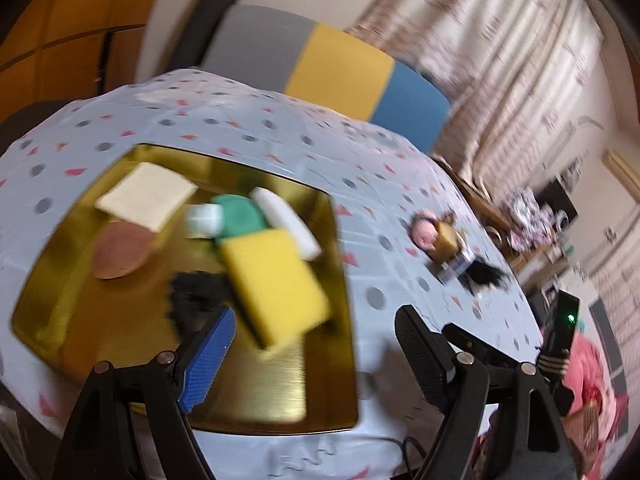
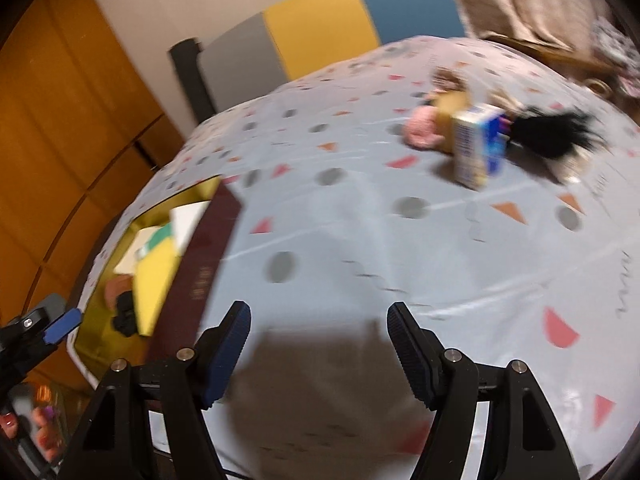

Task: Organize rigid objects
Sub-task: 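Move both tools back to the items beside the pink yarn, then grasp the beaded hair tie with the right tool while the left tool grasps the Tempo tissue pack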

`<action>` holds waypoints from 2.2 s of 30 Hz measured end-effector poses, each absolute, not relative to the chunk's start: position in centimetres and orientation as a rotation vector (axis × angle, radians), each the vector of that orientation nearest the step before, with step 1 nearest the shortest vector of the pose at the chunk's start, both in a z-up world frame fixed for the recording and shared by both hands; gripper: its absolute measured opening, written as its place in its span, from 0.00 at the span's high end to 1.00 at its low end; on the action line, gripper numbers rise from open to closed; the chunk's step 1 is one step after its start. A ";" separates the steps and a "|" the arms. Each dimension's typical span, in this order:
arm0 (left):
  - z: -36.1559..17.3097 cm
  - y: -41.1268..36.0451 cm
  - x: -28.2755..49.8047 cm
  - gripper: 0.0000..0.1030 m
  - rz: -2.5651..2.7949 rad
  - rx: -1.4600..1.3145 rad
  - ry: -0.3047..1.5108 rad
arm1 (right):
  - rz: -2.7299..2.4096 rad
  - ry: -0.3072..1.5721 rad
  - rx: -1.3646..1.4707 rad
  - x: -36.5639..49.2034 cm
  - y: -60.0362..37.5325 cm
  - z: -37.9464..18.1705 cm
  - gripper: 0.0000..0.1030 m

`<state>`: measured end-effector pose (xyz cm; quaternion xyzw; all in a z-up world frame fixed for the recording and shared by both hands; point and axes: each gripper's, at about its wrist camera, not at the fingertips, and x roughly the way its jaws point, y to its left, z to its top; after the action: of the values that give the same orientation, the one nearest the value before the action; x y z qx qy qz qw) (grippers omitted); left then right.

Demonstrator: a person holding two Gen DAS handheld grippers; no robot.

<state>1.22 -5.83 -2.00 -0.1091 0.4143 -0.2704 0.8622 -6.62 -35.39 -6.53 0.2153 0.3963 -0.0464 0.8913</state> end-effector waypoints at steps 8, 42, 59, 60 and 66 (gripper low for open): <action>-1.6 -12.2 0.4 0.19 -0.675 -0.135 0.898 | -0.268 0.769 0.437 -8.3 -44.6 -6.1 0.30; -3.7 -17.3 1.5 0.19 -0.642 -0.049 0.996 | -0.269 0.852 0.576 6.9 -61.2 -8.9 0.47; -2.5 -19.4 3.1 0.19 -0.645 -0.058 0.963 | -0.165 0.894 0.611 3.9 -56.0 -10.8 0.65; -2.6 -19.9 3.3 0.19 -0.649 -0.057 0.967 | -0.163 0.881 0.631 3.1 -55.8 -10.9 0.65; -3.1 -23.8 4.5 0.19 -0.686 0.005 0.970 | -0.165 0.825 0.644 -1.8 -55.1 -10.9 0.65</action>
<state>4.46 -23.78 -3.12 0.0021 0.4572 -0.3233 0.8285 -1.79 -55.08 -10.87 0.3074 0.3936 -0.0789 0.8628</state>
